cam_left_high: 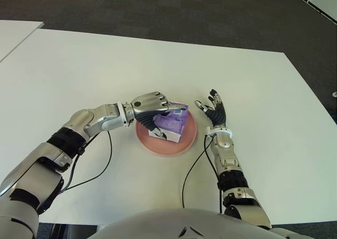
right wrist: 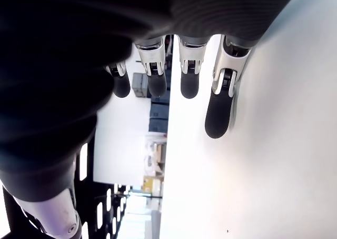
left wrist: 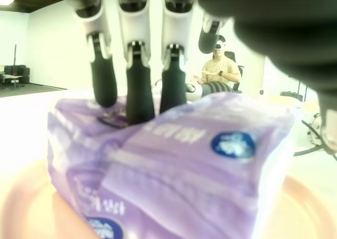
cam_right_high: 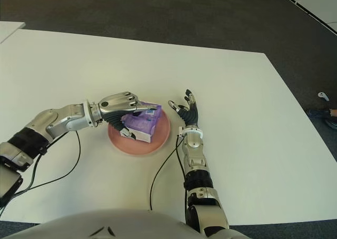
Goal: Put the tissue paper into the plate.
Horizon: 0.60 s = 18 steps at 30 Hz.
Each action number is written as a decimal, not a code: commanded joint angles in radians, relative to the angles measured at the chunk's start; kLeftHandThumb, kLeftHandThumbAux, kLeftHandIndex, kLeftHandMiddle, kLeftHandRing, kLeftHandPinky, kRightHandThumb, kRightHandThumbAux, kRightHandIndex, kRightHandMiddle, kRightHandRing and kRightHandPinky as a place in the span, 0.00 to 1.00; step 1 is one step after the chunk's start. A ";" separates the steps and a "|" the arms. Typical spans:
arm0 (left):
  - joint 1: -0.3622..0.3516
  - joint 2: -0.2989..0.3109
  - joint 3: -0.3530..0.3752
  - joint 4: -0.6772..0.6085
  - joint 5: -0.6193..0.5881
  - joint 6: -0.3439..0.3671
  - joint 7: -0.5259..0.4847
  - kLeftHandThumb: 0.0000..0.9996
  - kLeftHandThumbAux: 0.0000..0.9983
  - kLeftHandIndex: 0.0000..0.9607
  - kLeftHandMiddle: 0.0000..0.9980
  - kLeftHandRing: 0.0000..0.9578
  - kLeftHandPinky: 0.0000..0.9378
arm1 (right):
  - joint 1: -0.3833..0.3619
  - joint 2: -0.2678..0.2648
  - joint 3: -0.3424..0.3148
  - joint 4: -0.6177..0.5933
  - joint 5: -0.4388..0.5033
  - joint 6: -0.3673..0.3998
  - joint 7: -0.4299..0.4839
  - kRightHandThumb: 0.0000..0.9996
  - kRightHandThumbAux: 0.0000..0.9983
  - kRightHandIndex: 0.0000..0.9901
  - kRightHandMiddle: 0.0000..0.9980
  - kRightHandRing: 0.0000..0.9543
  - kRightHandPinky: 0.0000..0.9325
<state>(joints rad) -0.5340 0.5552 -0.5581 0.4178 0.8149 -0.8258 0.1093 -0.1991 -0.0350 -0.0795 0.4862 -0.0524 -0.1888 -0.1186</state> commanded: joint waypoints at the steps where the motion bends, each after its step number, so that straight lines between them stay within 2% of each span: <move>1: 0.026 0.005 0.006 -0.010 0.002 0.006 -0.035 0.00 0.38 0.00 0.00 0.00 0.00 | 0.052 0.007 0.002 0.069 0.006 0.043 0.007 0.17 0.75 0.07 0.06 0.07 0.12; 14: 0.042 -0.005 0.030 -0.018 -0.003 0.011 -0.034 0.00 0.39 0.00 0.00 0.00 0.00 | 0.048 0.005 0.005 0.077 0.002 0.038 0.002 0.15 0.77 0.05 0.05 0.06 0.11; 18: 0.049 -0.009 0.045 -0.020 -0.024 0.007 -0.037 0.00 0.39 0.00 0.00 0.00 0.00 | 0.049 0.005 0.008 0.074 -0.004 0.041 -0.005 0.14 0.75 0.06 0.05 0.06 0.08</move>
<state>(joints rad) -0.5138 0.5504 -0.5205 0.3954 0.8118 -0.8214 0.0892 -0.2051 -0.0394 -0.0772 0.5042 -0.0544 -0.2097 -0.1210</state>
